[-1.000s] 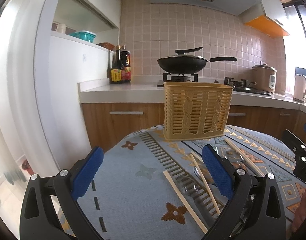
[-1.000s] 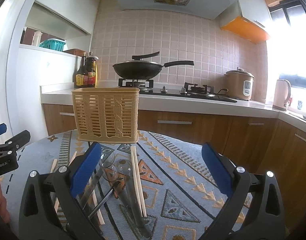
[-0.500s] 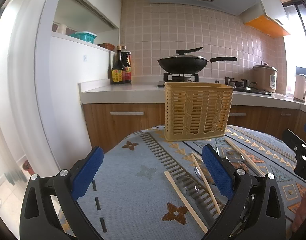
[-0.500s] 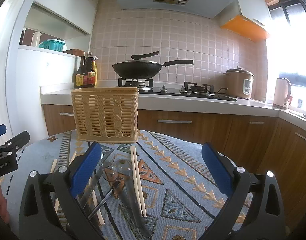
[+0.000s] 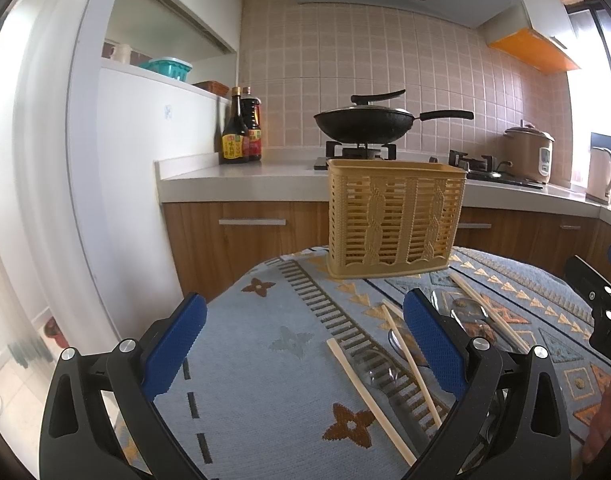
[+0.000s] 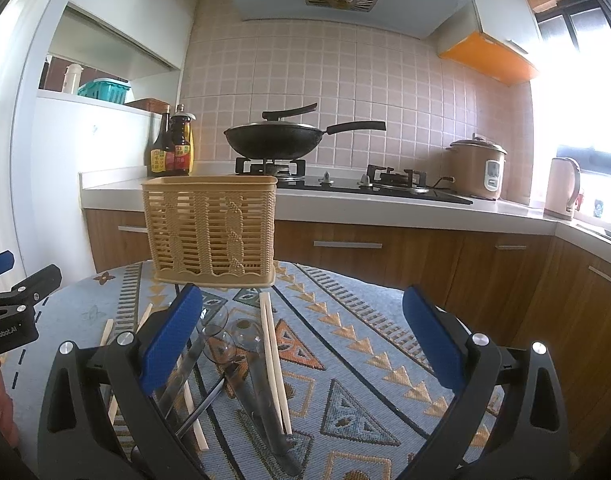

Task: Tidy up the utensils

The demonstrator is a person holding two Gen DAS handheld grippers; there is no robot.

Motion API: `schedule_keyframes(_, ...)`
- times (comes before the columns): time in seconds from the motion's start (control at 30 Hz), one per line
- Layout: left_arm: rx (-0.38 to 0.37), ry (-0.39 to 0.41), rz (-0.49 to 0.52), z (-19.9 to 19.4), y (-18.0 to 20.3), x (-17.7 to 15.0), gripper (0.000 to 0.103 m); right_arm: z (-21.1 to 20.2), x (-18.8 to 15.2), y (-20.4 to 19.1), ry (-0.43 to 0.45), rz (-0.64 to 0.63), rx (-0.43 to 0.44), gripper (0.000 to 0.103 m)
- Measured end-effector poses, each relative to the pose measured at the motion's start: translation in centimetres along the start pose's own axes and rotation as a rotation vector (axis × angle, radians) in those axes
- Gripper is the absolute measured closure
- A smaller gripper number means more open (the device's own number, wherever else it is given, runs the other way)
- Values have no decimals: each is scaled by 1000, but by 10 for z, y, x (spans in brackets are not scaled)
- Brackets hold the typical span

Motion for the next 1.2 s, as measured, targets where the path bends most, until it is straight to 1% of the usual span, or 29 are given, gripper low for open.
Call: schedule_keyframes(1.2, -7, -11, 0, 1, 1, -2, 7, 3, 0, 2, -8, 0, -6, 7)
Point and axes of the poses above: each gripper's, at about its wrist camera, not at the fingertips, and z roughly the way its jaws point, y to its right, x to its top, the point moved 2 cm from there along z, roughly the way its jaws point, and after that the axes turned 6 degrees about x, right-handed, at the moved point
